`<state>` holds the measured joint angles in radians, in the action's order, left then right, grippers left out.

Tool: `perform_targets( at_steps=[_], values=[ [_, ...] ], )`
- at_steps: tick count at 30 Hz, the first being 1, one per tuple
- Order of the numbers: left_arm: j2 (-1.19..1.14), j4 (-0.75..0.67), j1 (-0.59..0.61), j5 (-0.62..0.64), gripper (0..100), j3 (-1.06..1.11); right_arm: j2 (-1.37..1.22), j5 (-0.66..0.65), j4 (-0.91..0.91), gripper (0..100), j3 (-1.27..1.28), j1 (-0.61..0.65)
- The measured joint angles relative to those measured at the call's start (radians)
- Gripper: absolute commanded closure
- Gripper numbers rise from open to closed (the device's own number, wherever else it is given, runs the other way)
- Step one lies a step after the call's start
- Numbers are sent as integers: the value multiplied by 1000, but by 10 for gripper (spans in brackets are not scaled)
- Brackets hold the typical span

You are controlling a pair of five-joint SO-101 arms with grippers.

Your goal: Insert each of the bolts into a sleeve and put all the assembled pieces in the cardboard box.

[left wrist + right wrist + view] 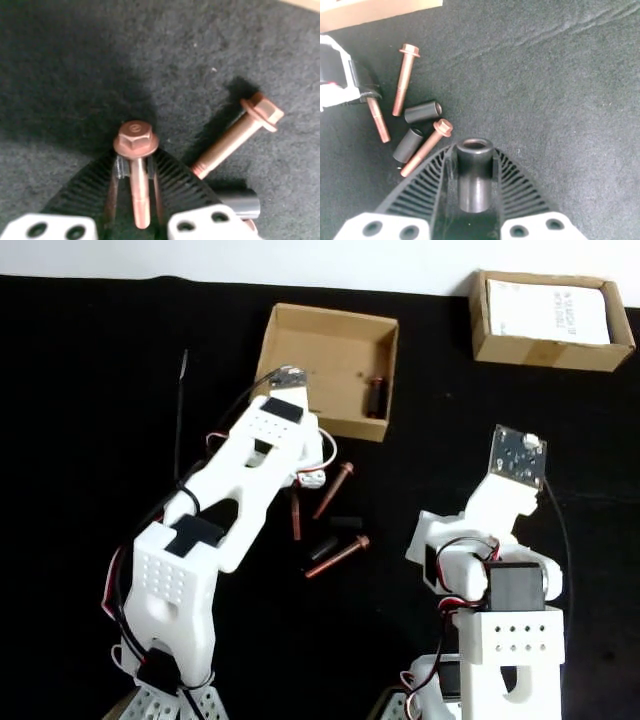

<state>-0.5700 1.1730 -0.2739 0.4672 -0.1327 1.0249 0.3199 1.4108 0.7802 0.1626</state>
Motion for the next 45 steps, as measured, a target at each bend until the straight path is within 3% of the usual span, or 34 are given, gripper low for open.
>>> perform_targets(
  at_steps=[8,14,19,24,29,34,39,45],
  values=[
    [221,304,9,-5,991,-167,37,0,34,991,-161,3],
    [517,445,5,-64,991,-255,253,0,71,991,-170,166],
    [743,545,-9,-155,991,-218,440,0,48,991,-31,238],
    [961,539,-46,-178,991,-55,640,-61,-127,991,203,245],
    [1134,285,-78,-178,991,189,790,-190,-373,991,443,245],
    [1284,-176,-87,-178,991,519,793,-226,-545,991,532,249],
    [1402,-634,-164,-176,991,804,793,-229,-606,991,583,249],
    [1422,-760,-290,-176,991,845,793,-229,-611,991,588,249]
  ],
)
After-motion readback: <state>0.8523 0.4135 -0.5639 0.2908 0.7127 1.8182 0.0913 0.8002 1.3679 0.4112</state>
